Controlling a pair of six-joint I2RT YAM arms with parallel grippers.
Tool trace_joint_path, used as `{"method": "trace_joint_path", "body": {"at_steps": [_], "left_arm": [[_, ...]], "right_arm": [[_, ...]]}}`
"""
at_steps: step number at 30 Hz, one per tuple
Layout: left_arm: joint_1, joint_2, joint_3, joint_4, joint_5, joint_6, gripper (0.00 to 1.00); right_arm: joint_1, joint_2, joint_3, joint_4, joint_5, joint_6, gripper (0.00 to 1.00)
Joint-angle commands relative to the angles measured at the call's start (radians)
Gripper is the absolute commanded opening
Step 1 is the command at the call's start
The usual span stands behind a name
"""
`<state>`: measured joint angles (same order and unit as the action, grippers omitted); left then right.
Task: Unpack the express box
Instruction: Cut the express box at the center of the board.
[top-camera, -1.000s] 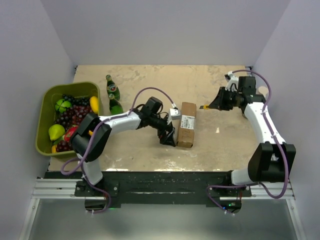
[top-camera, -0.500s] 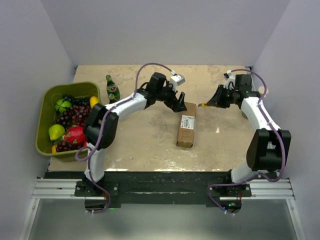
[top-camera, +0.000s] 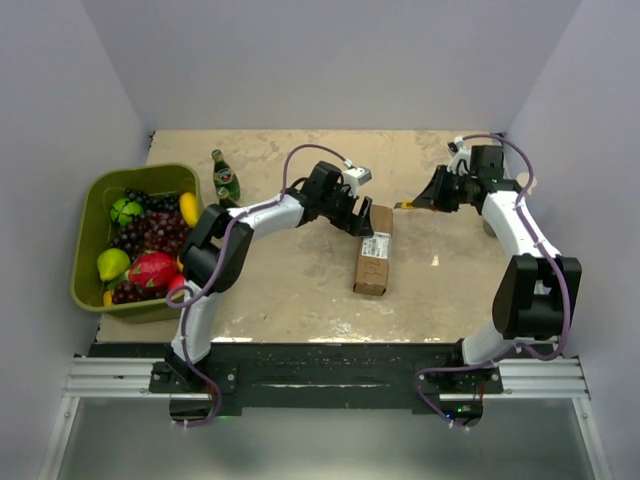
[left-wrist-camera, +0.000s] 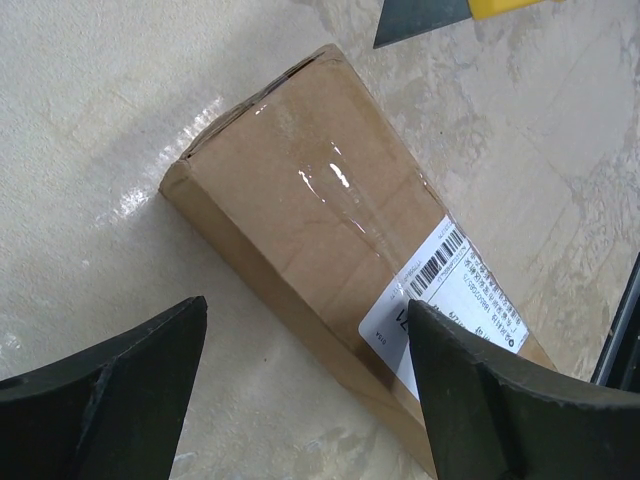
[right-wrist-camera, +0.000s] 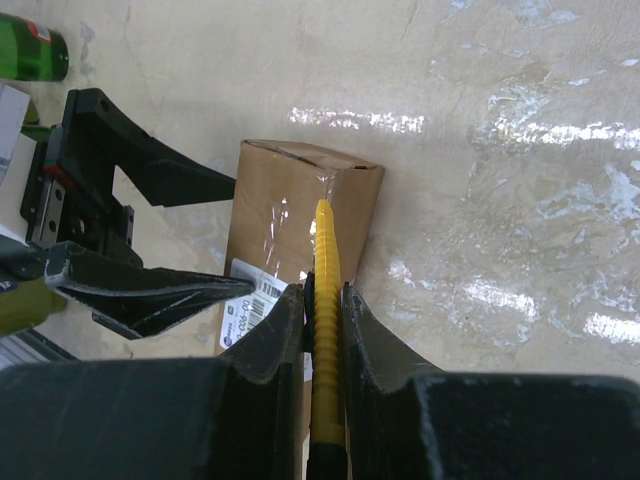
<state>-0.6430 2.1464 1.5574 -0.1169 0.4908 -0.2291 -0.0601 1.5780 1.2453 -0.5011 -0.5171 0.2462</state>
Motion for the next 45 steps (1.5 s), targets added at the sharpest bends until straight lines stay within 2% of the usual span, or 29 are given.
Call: {"method": "trace_joint_path", "body": {"at_steps": [1,25,32,45], "left_arm": [[-0.004,0.015,-0.028,-0.033,-0.086,-0.001,0.84],[-0.012,0.02,-0.028,-0.032,-0.1,0.002,0.85],[-0.012,0.027,-0.025,-0.032,-0.097,-0.001,0.85],[-0.014,0.041,-0.013,-0.029,-0.097,-0.009,0.85]], "right_arm": [[-0.001,0.02,0.029,0.026,-0.02,0.008,0.0],[0.003,0.013,0.043,0.026,-0.029,0.008,0.0],[0.005,-0.018,0.094,-0.033,0.061,-0.024,0.0],[0.005,0.002,0.04,-0.02,0.002,-0.001,0.0]]}}
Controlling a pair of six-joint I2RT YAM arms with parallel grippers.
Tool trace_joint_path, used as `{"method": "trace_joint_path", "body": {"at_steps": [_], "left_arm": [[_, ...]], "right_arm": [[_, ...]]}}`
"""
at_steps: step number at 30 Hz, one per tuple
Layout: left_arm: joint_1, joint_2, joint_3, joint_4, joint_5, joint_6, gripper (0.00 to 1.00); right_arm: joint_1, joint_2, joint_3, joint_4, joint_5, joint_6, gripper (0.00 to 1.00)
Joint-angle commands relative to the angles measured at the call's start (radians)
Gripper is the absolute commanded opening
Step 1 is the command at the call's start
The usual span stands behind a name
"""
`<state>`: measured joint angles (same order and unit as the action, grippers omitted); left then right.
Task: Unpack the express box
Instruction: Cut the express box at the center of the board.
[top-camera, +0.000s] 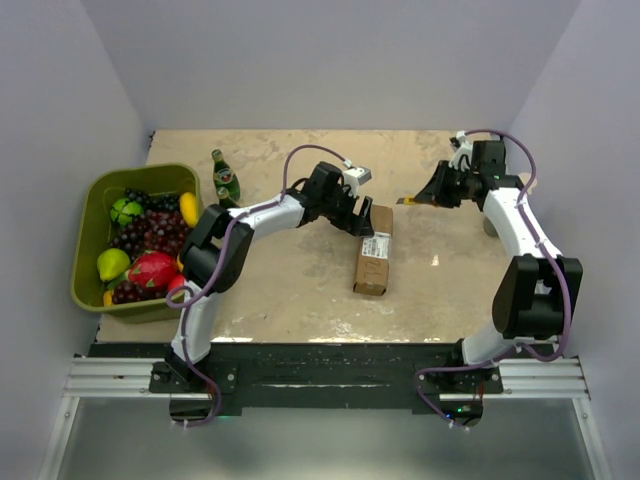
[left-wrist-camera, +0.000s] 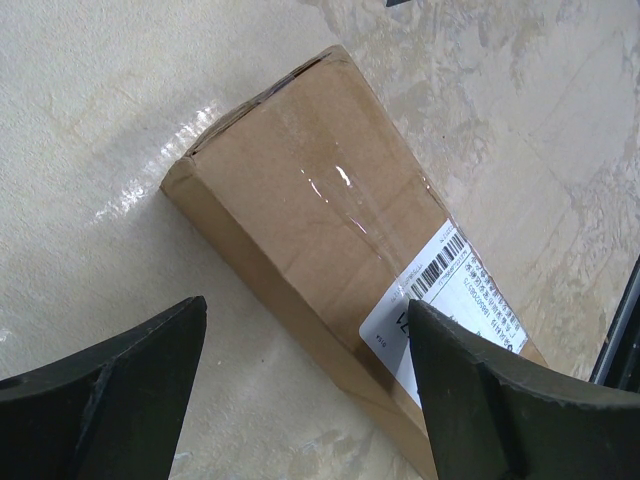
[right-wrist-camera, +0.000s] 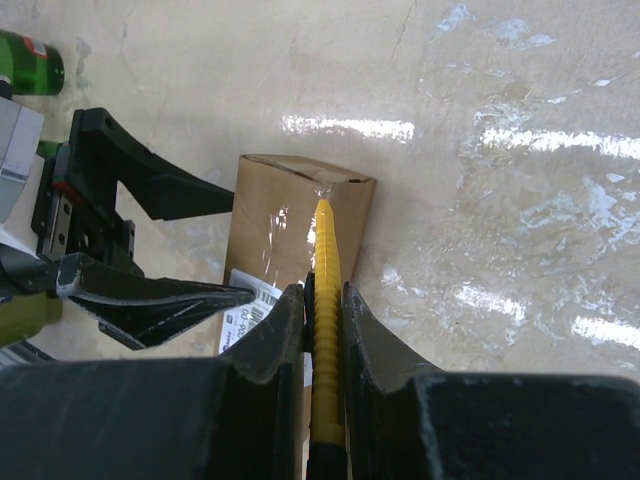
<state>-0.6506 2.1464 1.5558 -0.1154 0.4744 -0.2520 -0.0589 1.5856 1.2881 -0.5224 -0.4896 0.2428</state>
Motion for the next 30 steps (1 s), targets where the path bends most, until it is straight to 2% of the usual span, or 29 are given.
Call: {"method": "trace_joint_path", "body": {"at_steps": [1,30], "left_arm": [[-0.006,0.041,-0.011,-0.03,-0.08,0.014,0.86],[-0.006,0.052,-0.007,-0.024,-0.08,-0.001,0.86]], "right_arm": [[0.005,-0.003,-0.007,0.002,-0.029,0.004,0.0],[0.027,0.034,-0.019,0.001,-0.017,-0.017,0.0]]}}
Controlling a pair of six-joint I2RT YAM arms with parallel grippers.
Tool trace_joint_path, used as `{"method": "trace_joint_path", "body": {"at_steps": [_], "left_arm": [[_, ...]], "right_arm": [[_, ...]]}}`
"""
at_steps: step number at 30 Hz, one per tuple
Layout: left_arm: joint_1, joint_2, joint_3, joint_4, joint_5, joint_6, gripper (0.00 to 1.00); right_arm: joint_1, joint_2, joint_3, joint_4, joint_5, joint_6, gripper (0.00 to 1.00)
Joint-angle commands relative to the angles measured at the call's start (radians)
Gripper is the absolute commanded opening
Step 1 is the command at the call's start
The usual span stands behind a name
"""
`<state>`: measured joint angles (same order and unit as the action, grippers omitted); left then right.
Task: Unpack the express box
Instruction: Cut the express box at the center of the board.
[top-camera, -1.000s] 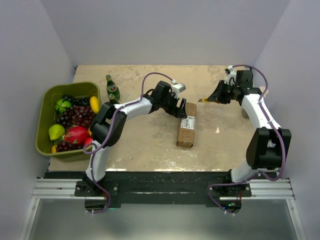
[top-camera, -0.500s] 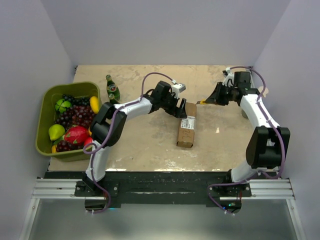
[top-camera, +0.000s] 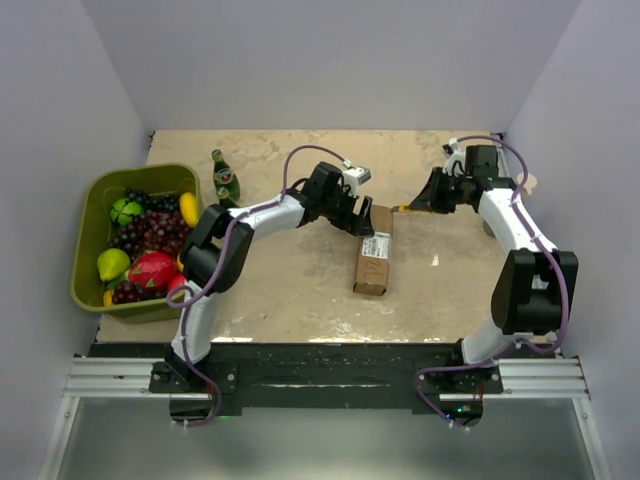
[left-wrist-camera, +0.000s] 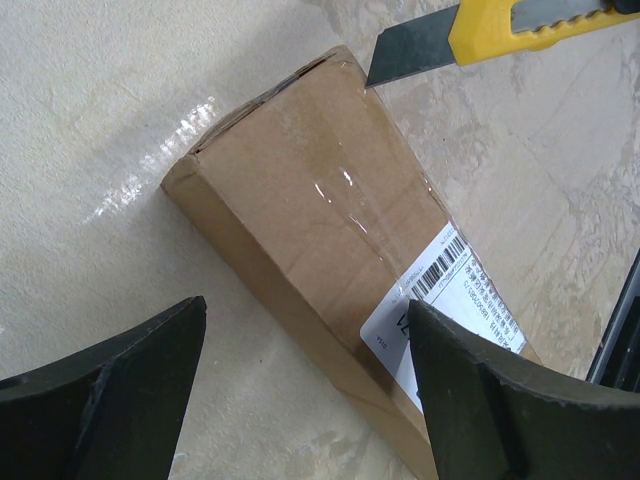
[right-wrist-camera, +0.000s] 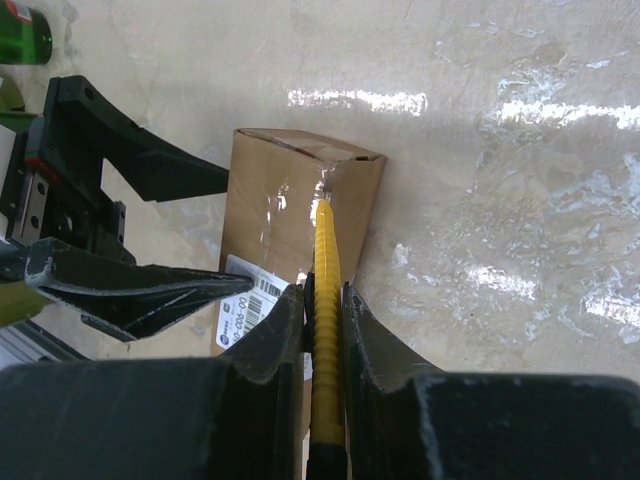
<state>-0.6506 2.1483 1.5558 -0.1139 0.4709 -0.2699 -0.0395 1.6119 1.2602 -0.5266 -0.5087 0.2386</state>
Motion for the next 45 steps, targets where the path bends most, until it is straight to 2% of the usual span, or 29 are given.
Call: {"method": "trace_joint_path", "body": {"at_steps": [1,45], "left_arm": [[-0.006,0.05,-0.005,-0.026,-0.075,0.017,0.86],[-0.006,0.055,-0.005,-0.026,-0.072,0.018,0.86]], "right_arm": [[0.006,0.006,0.01,0.007,0.002,-0.01,0.0],[0.006,0.016,0.059,0.017,0.036,-0.025,0.0]]}}
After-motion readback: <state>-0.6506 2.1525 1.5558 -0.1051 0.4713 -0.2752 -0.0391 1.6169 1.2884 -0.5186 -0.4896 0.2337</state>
